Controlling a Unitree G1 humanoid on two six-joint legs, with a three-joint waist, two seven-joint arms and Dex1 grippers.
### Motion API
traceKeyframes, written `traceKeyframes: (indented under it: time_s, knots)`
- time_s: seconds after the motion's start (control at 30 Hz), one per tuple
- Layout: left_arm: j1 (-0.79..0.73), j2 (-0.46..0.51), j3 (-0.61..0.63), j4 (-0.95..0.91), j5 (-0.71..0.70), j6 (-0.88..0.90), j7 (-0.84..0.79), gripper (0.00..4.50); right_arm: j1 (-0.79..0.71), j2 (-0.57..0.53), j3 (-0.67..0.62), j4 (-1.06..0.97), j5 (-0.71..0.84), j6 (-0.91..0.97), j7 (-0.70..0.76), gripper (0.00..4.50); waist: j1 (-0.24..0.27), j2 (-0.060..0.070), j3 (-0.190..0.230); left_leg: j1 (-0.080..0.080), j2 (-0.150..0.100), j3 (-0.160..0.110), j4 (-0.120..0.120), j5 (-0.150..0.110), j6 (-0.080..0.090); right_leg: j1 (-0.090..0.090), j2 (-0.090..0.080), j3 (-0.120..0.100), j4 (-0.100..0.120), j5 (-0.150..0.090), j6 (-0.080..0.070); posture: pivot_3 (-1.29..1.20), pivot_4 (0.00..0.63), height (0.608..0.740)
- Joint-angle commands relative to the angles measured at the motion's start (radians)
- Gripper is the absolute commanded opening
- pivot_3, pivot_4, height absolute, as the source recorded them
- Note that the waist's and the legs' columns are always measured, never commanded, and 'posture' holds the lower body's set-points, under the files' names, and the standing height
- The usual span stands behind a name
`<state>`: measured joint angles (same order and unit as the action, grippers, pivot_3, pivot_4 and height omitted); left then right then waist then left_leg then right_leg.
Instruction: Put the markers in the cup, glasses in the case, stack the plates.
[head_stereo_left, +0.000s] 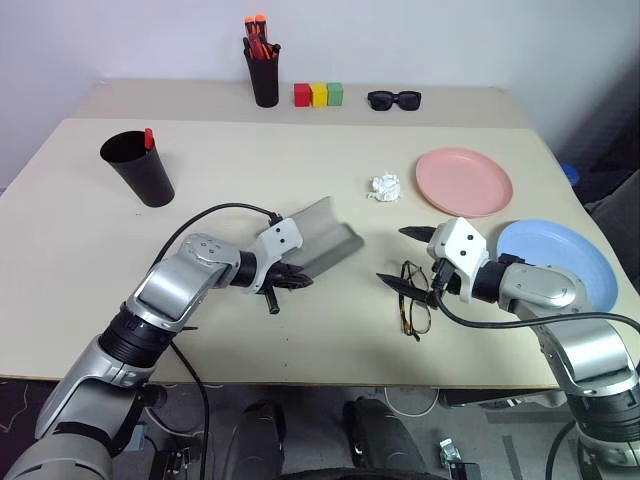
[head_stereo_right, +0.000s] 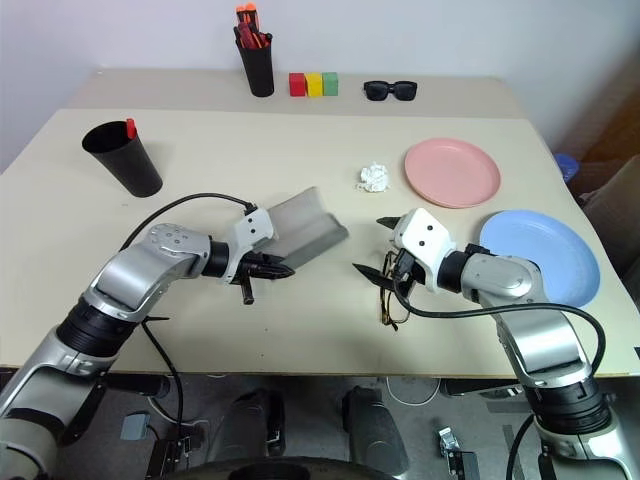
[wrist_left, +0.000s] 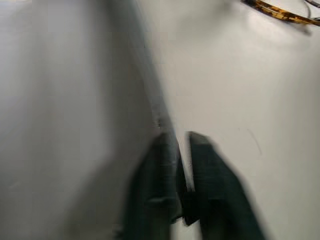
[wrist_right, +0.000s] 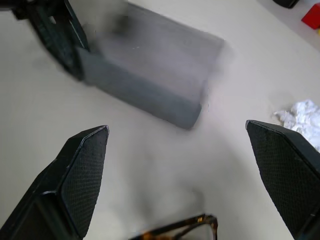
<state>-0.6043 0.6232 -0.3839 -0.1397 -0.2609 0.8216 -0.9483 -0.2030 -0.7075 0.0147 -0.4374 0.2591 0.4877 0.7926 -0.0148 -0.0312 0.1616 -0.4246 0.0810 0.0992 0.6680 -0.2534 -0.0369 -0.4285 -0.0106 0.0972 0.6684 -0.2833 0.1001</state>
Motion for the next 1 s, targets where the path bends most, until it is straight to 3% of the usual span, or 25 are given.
traceKeyframes:
  time_s: [0.03, 0.2, 0.43, 0.6, 0.73, 1.0]
  knots:
    - [-0.012, 0.023, -0.018, 0.007, 0.056, -0.12, -0.028, 0.06, 0.003, -0.015, -0.037, -0.049, 0.012, -0.006, -0.006, 4.5, 0.0, 0.0, 0.0, 0.0, 0.0, 0.0, 0.0, 0.0, 0.0, 0.0, 0.0, 0.0, 0.0, 0.0, 0.0, 0.0, 0.15, 0.722]
    - [-0.032, 0.101, -0.041, 0.112, 0.159, -0.42, -0.139, 0.06, 0.001, -0.011, -0.015, -0.057, 0.013, 0.0, -0.003, 4.5, 0.0, 0.0, 0.0, 0.0, 0.0, 0.0, 0.0, 0.0, 0.0, 0.0, 0.0, 0.0, 0.0, 0.0, -0.001, 0.0, 0.15, 0.722]
    - [-0.09, 0.105, -0.012, 0.262, 0.173, -0.586, -0.266, 0.06, -0.007, -0.004, 0.005, -0.071, 0.014, 0.013, -0.004, 4.5, 0.004, 0.0, 0.0, -0.001, 0.0, 0.0, 0.0, 0.0, 0.0, 0.0, 0.0, 0.0, -0.001, -0.001, -0.002, 0.0, 0.15, 0.722]
    - [-0.107, 0.1, -0.017, 0.315, 0.187, -0.593, -0.322, 0.06, 0.001, -0.018, -0.013, -0.086, 0.022, 0.034, 0.0, 4.5, 0.003, 0.0, 0.0, -0.001, 0.0, 0.0, 0.0, 0.0, 0.0, 0.0, 0.0, 0.0, -0.001, 0.0, -0.001, 0.0, 0.15, 0.722]
    - [-0.116, 0.065, 0.022, 0.339, 0.187, -0.59, -0.284, 1.29, -0.002, -0.045, -0.043, -0.077, 0.022, 0.04, 0.002, 4.5, 0.003, 0.0, 0.0, -0.001, 0.0, 0.0, 0.0, 0.0, 0.001, 0.0, 0.0, 0.0, -0.001, 0.0, -0.001, 0.0, 0.15, 0.722]
    - [-0.111, 0.028, 0.127, 0.29, 0.114, -0.529, -0.256, 1.29, 0.002, -0.128, -0.104, -0.015, 0.011, 0.006, 0.034, 4.5, 0.001, 0.0, 0.0, -0.001, 0.0, 0.0, 0.0, 0.0, 0.001, 0.0, 0.0, 0.0, -0.001, 0.0, 0.0, 0.0, 0.15, 0.722]
